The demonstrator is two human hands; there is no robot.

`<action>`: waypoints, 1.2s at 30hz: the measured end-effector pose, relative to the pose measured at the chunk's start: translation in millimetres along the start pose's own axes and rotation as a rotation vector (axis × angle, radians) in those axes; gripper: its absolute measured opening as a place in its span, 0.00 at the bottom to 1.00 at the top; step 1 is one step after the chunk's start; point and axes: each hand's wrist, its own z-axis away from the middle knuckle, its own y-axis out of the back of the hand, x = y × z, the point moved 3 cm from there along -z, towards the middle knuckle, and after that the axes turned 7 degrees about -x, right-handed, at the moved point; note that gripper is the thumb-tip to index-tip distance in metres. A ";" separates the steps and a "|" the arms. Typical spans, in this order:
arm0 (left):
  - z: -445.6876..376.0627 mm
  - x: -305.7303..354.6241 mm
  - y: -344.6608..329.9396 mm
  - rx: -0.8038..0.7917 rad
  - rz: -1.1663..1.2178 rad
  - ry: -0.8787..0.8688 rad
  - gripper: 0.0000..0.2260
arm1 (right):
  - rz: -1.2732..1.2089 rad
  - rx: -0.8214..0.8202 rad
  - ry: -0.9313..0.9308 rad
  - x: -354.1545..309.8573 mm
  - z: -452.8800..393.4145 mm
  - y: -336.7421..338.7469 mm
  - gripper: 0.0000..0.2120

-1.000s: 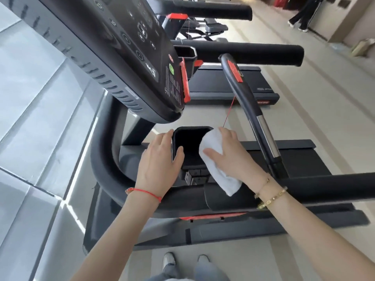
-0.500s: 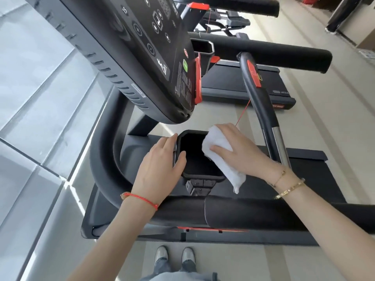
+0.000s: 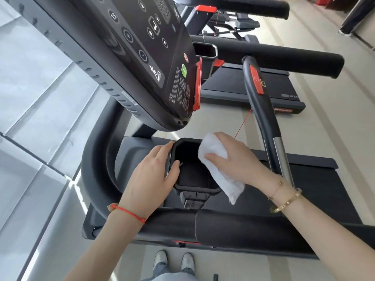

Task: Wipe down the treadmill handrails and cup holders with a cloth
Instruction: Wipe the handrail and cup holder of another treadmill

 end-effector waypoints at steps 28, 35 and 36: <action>-1.5 -2.4 -1.5 -0.009 -0.036 -0.011 0.22 | 0.276 -0.070 0.009 -14.6 -6.2 7.3 0.22; -0.6 -3.0 -2.0 -0.018 -0.039 0.001 0.23 | 0.139 0.020 -0.171 -19.5 9.1 -4.4 0.19; -0.6 -3.3 -2.2 -0.016 -0.037 0.007 0.23 | 0.149 0.000 -0.158 -23.9 1.6 0.4 0.16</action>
